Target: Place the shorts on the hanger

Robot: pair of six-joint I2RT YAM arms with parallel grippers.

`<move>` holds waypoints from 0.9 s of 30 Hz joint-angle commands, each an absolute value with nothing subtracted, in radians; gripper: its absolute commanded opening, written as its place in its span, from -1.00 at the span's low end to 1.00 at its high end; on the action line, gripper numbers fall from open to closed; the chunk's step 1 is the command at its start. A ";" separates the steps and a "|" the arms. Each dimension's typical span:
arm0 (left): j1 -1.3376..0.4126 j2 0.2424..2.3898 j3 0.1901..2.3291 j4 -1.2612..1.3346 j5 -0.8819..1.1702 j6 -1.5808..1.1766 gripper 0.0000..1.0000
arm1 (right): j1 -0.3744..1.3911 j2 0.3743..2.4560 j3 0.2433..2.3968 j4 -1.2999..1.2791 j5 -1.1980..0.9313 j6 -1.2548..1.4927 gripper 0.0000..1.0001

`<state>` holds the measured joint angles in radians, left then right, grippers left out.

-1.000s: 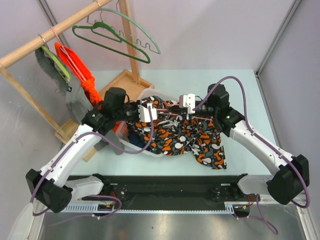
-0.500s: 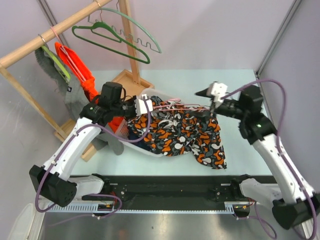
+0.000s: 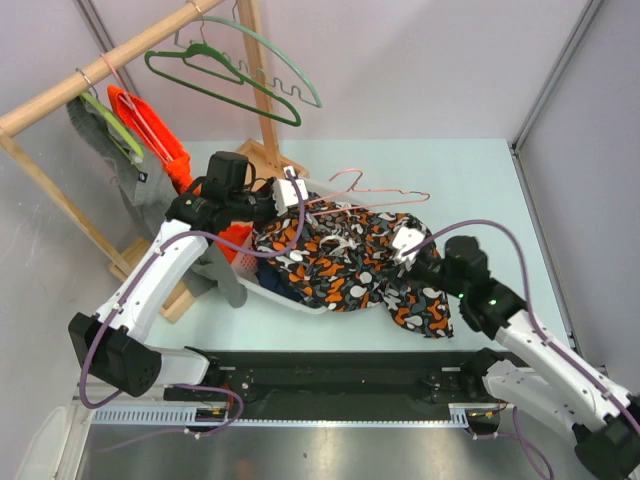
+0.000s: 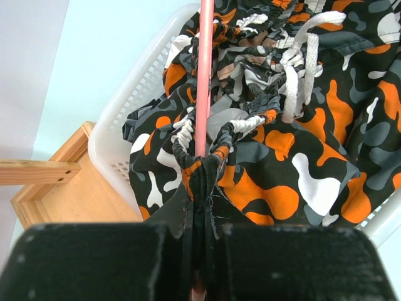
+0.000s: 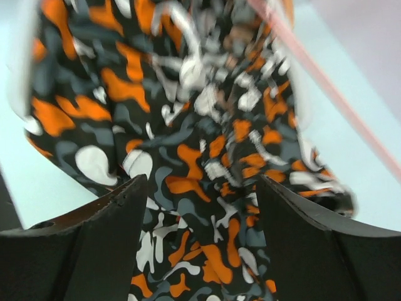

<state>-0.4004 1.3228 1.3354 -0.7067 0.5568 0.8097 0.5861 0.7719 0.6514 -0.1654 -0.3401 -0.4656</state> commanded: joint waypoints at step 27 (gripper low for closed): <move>-0.292 1.328 1.450 -0.782 0.719 0.773 -0.99 | 0.264 1.094 0.696 0.138 -0.194 -0.407 -1.00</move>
<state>-0.3321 1.3418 1.4002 -0.7776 0.6483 0.7818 0.3534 1.1004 0.6292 0.1802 -0.0967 -0.4862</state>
